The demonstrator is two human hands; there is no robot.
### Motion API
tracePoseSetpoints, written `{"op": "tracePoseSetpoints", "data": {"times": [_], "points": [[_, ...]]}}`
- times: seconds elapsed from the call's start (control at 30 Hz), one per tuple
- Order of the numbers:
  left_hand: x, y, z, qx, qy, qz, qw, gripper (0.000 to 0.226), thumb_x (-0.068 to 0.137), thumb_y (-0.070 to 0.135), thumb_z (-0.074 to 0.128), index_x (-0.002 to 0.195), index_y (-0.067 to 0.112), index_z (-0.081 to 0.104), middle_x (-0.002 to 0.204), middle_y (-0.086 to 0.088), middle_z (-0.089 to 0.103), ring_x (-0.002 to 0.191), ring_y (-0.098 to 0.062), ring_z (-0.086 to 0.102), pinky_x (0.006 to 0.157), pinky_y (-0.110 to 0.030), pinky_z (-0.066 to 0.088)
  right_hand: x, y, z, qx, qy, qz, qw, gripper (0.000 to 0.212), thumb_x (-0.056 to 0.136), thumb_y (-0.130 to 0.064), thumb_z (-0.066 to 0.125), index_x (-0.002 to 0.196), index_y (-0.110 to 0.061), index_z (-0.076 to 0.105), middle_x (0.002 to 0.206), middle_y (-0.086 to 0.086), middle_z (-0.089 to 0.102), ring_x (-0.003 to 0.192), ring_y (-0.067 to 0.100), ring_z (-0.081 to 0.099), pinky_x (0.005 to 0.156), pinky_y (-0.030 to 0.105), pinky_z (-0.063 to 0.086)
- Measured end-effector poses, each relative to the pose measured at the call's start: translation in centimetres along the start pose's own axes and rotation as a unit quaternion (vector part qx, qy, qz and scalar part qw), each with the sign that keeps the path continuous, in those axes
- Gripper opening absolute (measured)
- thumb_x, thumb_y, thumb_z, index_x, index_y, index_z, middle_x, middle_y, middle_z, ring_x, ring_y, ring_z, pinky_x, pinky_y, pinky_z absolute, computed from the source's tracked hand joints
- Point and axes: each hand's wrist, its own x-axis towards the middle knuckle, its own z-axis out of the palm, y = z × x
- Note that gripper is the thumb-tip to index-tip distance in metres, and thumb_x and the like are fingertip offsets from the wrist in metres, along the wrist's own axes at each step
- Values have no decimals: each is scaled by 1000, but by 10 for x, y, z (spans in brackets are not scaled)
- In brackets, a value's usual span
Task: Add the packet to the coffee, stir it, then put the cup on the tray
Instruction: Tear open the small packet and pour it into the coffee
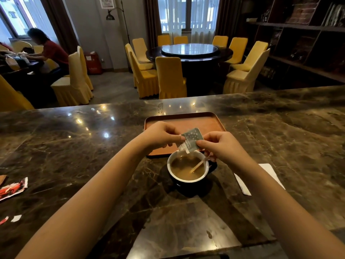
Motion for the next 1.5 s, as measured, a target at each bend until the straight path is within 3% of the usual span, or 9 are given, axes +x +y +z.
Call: {"op": "tracePoseSetpoints", "data": {"times": [0.1,0.23,0.53,0.67,0.83,1.03,1.2,1.37,1.5], "points": [[0,-3,3,10,-10,-2,1000,23,83,23,64,92,3,68,72,1,61,59,-6,49,55,-17,40,3,3,5,-4,13,-4,1000,15,83,-15,63,86,-2,67,67,6,63,45,2,56,43,13,45],[1,-7,5,32,8,5,999,20,81,21,65,82,2,68,67,-3,56,62,-11,48,60,-22,40,5,6,9,-19,24,-21,999,12,83,-15,63,84,-4,67,61,3,61,40,0,54,43,13,45],[1,-20,14,5,55,21,998,35,76,24,71,87,-9,67,90,-32,64,72,-25,50,74,-38,45,4,12,12,20,20,-44,999,14,82,-14,64,89,-3,68,71,10,66,58,13,60,53,17,52],[0,-24,19,-8,66,32,997,34,76,24,71,88,-7,67,93,-31,66,74,-26,54,81,-48,51,4,15,15,21,18,-36,999,10,80,-12,65,87,-5,68,75,12,68,55,9,60,51,16,51],[0,-26,19,24,60,47,997,34,75,23,72,86,-9,66,87,-32,64,68,-24,50,70,-35,43,5,18,18,-35,52,-55,997,6,80,-16,66,82,-10,68,68,9,68,56,16,62,52,17,51],[5,-31,19,66,90,58,992,38,74,30,71,84,-7,67,85,-30,65,66,-25,49,68,-38,43,3,15,18,-45,42,-73,995,8,79,-15,67,83,-9,70,65,6,67,49,4,59,50,14,50],[3,-32,21,63,77,62,993,40,73,31,72,84,-7,67,85,-30,66,66,-26,51,66,-37,43,3,17,15,-50,50,-72,995,8,80,-14,66,83,-8,70,68,12,69,56,17,62,59,28,55],[0,-29,22,67,80,62,993,36,75,28,70,86,-6,68,87,-29,67,72,-38,58,75,-49,51,1,16,16,-61,41,-80,994,9,79,-15,67,84,-9,71,68,9,69,54,11,61,54,18,52],[-1,-28,24,62,70,61,994,36,76,27,70,86,-8,68,86,-31,65,67,-28,50,67,-37,43,2,17,13,-52,44,-73,995,7,79,-13,67,83,-9,71,66,9,68,55,12,61,55,19,52]]}}
